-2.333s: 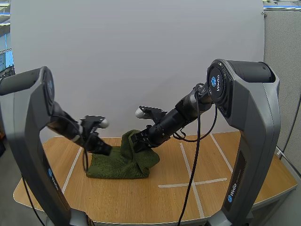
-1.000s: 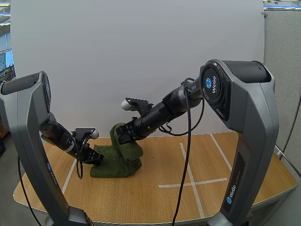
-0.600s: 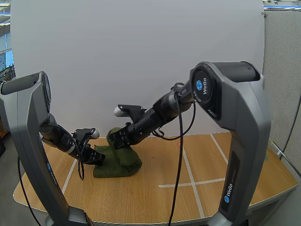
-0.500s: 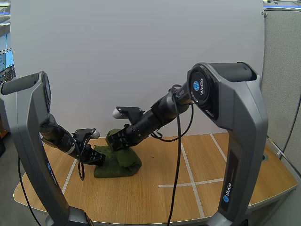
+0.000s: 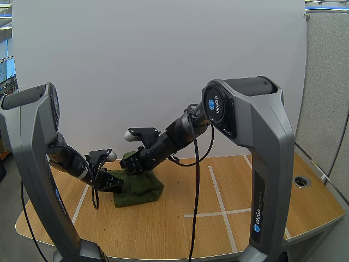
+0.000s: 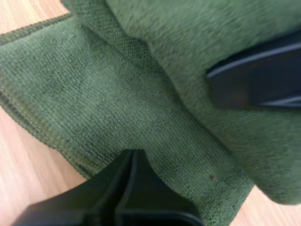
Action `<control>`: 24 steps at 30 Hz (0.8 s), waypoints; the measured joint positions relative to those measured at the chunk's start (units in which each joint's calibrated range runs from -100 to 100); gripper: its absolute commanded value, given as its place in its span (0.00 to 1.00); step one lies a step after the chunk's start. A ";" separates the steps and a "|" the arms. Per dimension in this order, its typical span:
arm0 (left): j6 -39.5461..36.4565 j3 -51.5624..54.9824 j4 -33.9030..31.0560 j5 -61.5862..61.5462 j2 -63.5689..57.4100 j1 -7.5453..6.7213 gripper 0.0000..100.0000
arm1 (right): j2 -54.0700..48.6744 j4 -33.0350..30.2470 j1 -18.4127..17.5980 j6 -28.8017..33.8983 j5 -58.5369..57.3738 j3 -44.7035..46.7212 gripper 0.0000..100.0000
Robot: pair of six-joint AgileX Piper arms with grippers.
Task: Fold the towel
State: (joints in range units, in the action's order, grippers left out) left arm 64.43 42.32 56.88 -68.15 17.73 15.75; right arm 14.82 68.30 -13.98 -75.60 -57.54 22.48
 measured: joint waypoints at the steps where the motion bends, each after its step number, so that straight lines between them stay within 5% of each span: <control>1: 0.00 0.00 0.00 0.00 0.00 0.00 0.00 | 0.37 0.18 0.00 0.02 0.00 -0.05 0.00; 6: 0.00 0.00 0.12 0.00 0.00 0.00 0.00 | 1.62 1.05 0.00 -0.77 0.38 -0.05 0.04; 9: 0.00 0.15 0.22 0.00 0.00 0.00 0.00 | 2.70 1.28 0.00 -1.13 0.38 -0.17 0.54; 10: 0.19 0.15 0.33 -0.18 0.00 0.00 0.00 | 2.94 1.33 0.00 -1.23 0.38 -0.16 0.78; 12: 0.32 0.15 0.56 -0.18 0.00 0.00 0.00 | 3.07 1.33 0.00 -1.30 0.38 -0.16 1.00; 24: 0.32 0.28 0.56 -1.26 0.11 0.00 0.00 | 0.61 -2.24 0.61 -0.06 -0.86 -2.42 1.00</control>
State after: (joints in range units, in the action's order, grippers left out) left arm 64.75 42.60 57.45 -69.41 17.84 15.75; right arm 15.44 66.07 -13.37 -75.66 -58.40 20.06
